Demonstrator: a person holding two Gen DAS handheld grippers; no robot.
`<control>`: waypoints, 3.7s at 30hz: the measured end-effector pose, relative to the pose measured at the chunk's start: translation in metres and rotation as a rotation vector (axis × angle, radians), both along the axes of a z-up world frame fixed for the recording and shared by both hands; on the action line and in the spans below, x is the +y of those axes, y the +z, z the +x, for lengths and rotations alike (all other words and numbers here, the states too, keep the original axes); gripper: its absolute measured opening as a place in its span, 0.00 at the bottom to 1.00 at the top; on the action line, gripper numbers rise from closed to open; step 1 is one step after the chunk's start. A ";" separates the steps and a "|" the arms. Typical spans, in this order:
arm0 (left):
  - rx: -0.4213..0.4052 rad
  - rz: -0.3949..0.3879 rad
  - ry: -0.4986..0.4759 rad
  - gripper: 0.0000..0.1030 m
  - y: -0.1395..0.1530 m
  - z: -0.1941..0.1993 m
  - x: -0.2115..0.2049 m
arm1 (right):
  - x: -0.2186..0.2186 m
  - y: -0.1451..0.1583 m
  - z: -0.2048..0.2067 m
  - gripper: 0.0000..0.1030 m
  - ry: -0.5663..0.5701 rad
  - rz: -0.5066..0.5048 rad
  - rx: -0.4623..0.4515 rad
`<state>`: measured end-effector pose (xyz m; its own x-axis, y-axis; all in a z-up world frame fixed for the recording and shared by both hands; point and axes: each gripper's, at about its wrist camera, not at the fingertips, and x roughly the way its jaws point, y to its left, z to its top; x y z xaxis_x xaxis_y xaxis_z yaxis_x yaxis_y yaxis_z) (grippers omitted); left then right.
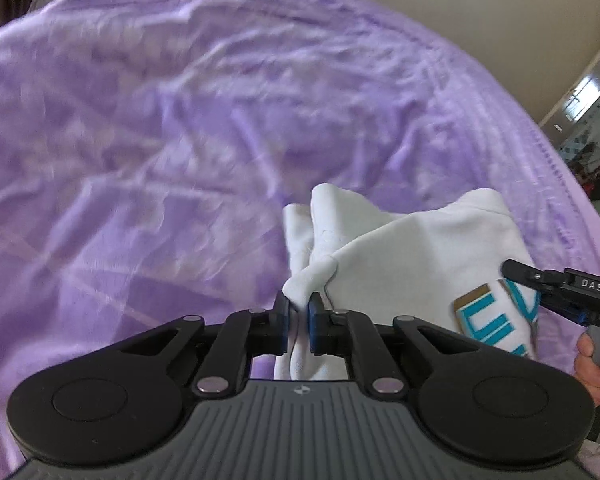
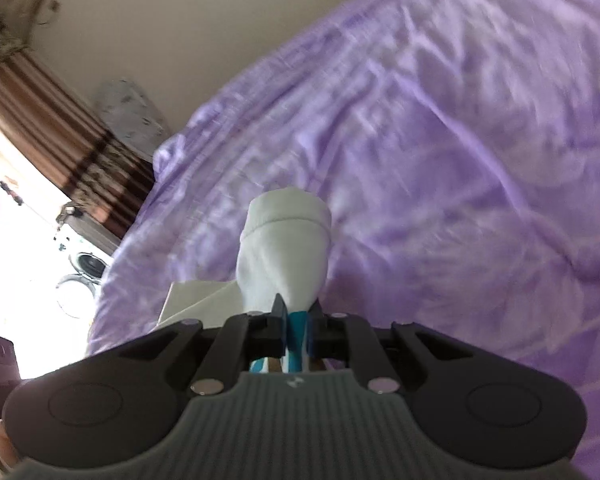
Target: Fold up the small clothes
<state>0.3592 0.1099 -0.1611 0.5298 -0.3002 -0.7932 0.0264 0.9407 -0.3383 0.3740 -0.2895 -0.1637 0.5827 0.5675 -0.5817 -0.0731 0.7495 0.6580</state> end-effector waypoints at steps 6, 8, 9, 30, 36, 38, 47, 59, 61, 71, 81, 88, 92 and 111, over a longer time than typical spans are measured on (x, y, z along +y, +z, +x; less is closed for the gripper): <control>0.021 0.001 -0.002 0.13 -0.016 0.004 0.010 | -0.007 -0.030 0.014 0.14 -0.056 -0.045 0.094; 0.020 0.042 -0.008 0.14 -0.012 0.000 0.012 | -0.012 -0.028 0.013 0.21 -0.075 -0.078 0.103; 0.021 0.066 -0.008 0.17 -0.007 -0.003 0.012 | -0.015 -0.024 0.012 0.21 -0.086 -0.096 0.102; -0.011 0.210 -0.199 0.13 0.043 -0.174 -0.072 | 0.023 0.040 -0.196 0.18 0.198 -0.499 0.090; 0.065 0.248 -0.135 0.06 -0.004 -0.182 -0.074 | 0.022 -0.003 -0.209 0.18 0.154 -0.521 0.117; 0.037 0.297 -0.146 0.06 -0.006 -0.184 -0.082 | 0.024 -0.009 -0.208 0.18 0.157 -0.531 0.119; -0.044 0.385 -0.114 0.17 0.020 -0.218 -0.103 | 0.030 0.021 -0.232 0.19 0.098 -0.598 0.032; -0.329 0.451 0.051 0.57 0.116 -0.297 -0.118 | 0.048 0.124 -0.325 0.35 0.014 -0.571 -0.276; -0.338 0.430 0.067 0.57 0.124 -0.306 -0.116 | 0.053 0.132 -0.339 0.38 0.019 -0.570 -0.293; -0.290 0.383 0.154 0.64 0.123 -0.337 -0.101 | 0.056 0.133 -0.397 0.39 0.009 -0.537 -0.253; -0.106 0.371 0.068 0.64 0.082 -0.339 -0.108 | 0.076 0.110 -0.407 0.55 0.047 -0.580 -0.238; -0.112 0.379 0.064 0.65 0.079 -0.341 -0.112 | 0.074 0.108 -0.404 0.56 0.039 -0.579 -0.248; -0.117 0.379 0.063 0.65 0.081 -0.340 -0.112 | 0.073 0.108 -0.405 0.56 0.030 -0.577 -0.255; -0.151 0.391 0.066 0.65 0.087 -0.341 -0.109 | 0.072 0.109 -0.405 0.57 0.028 -0.574 -0.257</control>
